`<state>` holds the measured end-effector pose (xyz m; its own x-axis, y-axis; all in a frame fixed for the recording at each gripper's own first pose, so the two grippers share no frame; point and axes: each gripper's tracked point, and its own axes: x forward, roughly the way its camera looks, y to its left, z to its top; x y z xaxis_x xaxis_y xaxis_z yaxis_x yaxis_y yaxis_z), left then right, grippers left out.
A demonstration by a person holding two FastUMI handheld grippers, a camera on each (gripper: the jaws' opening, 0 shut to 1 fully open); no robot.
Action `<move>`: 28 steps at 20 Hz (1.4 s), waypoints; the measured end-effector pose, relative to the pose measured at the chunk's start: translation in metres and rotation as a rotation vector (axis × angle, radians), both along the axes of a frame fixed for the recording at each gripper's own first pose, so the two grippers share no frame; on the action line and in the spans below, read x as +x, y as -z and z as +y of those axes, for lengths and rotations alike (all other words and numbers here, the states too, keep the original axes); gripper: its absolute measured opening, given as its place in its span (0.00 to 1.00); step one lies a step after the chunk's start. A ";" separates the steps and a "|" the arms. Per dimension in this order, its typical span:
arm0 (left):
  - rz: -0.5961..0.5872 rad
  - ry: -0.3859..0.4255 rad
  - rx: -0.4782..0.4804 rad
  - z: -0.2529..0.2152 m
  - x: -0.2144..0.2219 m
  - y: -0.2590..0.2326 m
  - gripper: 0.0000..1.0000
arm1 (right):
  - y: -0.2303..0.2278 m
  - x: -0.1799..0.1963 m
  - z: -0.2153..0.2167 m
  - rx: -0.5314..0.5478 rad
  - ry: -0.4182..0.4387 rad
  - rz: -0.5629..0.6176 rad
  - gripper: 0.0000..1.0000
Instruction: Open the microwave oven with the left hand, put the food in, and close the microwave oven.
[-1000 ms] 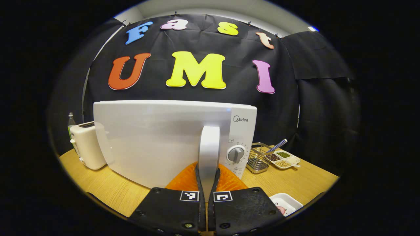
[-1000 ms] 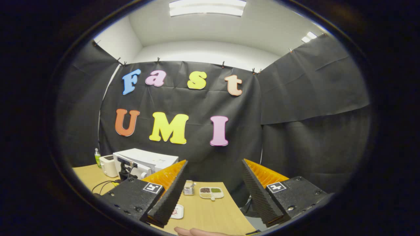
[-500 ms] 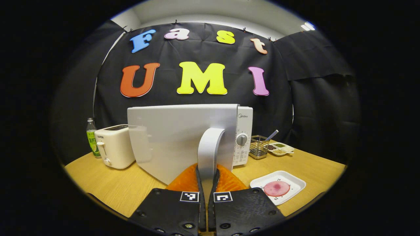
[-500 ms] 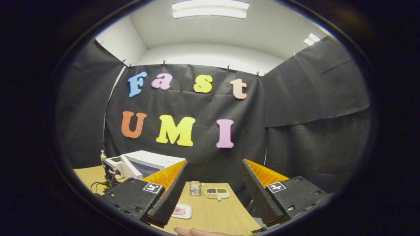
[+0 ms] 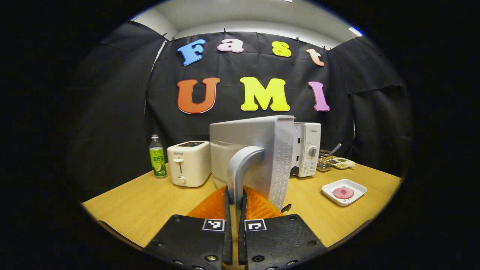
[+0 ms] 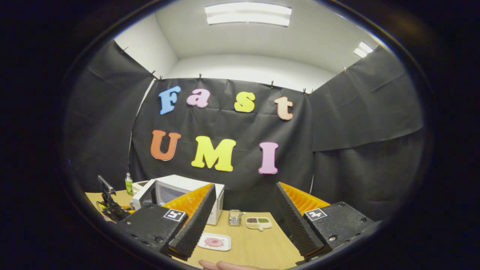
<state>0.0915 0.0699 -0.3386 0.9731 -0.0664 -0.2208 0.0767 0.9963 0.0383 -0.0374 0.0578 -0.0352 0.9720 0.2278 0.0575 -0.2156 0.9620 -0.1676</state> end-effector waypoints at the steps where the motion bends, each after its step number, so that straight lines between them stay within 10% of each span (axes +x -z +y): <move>1: 0.000 -0.032 0.005 0.021 -0.011 -0.001 0.07 | 0.002 0.000 0.003 -0.004 -0.005 0.004 1.00; 4: -0.049 -0.112 -0.005 0.065 -0.045 -0.036 0.44 | 0.018 0.008 0.010 -0.016 -0.014 0.045 1.00; 5: -0.050 -0.133 -0.015 0.075 -0.053 -0.044 0.41 | 0.022 0.014 0.014 -0.017 -0.018 0.057 1.00; 8: -0.048 -0.185 -0.012 0.093 -0.074 -0.068 0.92 | 0.035 0.037 0.015 -0.033 -0.007 0.088 1.00; 19: -0.097 -0.167 -0.067 0.052 -0.087 -0.184 0.92 | 0.142 0.152 0.016 -0.109 -0.021 0.443 1.00; 28: -0.157 -0.168 -0.063 0.015 -0.088 -0.230 0.92 | 0.337 0.195 0.029 -0.091 -0.137 1.161 0.96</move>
<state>0.0036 0.0852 -0.1090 0.9937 0.0905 -0.0667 -0.0924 0.9954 -0.0259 0.1581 0.0871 -0.3724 0.3977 0.2918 -0.8699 -0.3853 0.9136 0.1303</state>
